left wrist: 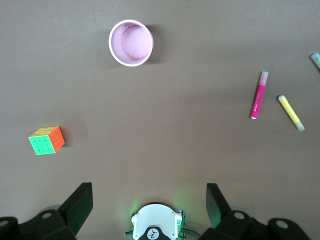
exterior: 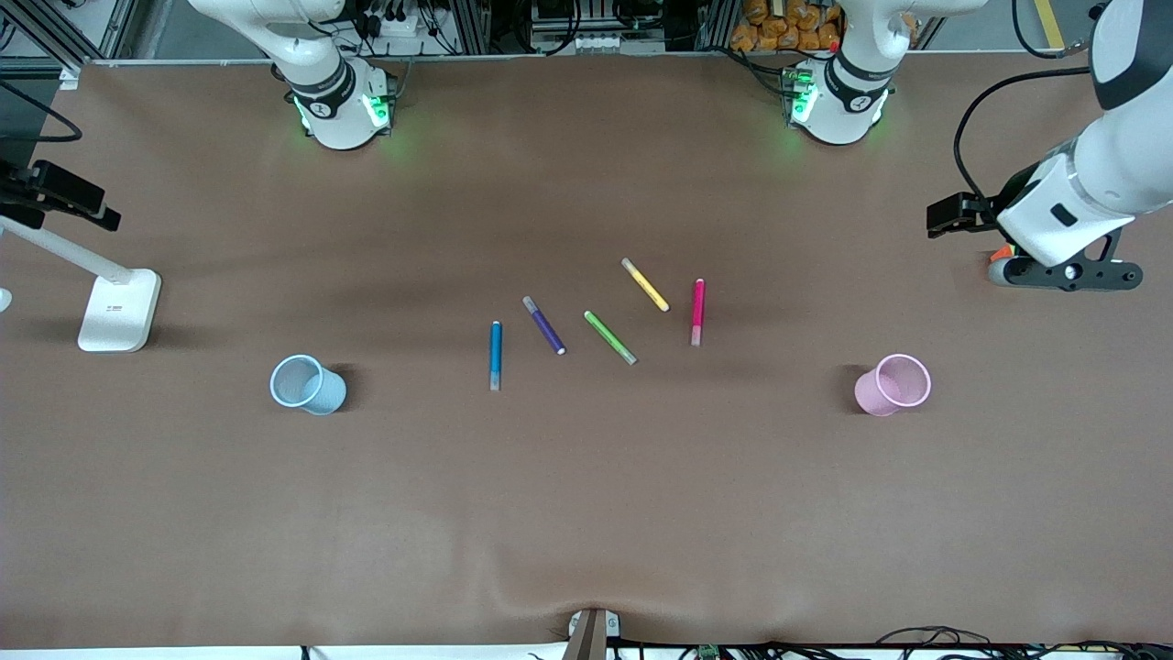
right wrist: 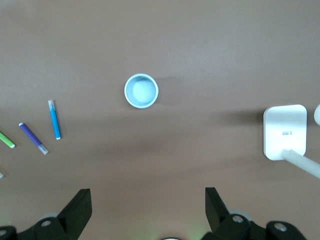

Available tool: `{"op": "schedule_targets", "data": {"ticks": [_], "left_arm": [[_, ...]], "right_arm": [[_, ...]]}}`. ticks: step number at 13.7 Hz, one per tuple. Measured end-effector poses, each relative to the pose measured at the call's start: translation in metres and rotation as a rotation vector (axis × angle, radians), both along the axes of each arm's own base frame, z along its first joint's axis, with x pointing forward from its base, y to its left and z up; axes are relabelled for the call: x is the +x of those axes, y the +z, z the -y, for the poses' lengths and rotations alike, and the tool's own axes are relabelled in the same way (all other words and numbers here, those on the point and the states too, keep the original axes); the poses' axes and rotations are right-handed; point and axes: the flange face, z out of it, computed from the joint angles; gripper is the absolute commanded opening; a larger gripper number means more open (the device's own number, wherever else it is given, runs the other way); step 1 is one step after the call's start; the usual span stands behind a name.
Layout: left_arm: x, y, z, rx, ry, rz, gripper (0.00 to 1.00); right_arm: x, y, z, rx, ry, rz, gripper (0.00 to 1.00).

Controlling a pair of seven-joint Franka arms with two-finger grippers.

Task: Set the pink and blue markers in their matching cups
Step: 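Move the left gripper toward the pink marker while the right gripper starts reaching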

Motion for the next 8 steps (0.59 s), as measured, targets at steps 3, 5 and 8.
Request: {"op": "schedule_targets", "data": {"ticks": [3, 5, 8], "left_arm": [[0.007, -0.024, 0.02, 0.004, -0.03, -0.04, 1.0], [0.013, -0.043, 0.043, 0.017, -0.034, -0.068, 1.0], [0.017, -0.083, 0.08, 0.046, -0.044, -0.129, 1.0]], "right_arm": [[0.012, -0.003, -0.001, 0.01, -0.004, 0.046, 1.0], [0.022, -0.009, 0.0, 0.011, -0.007, 0.072, 1.0], [0.043, -0.025, 0.001, 0.004, -0.013, 0.119, 1.0]]}}
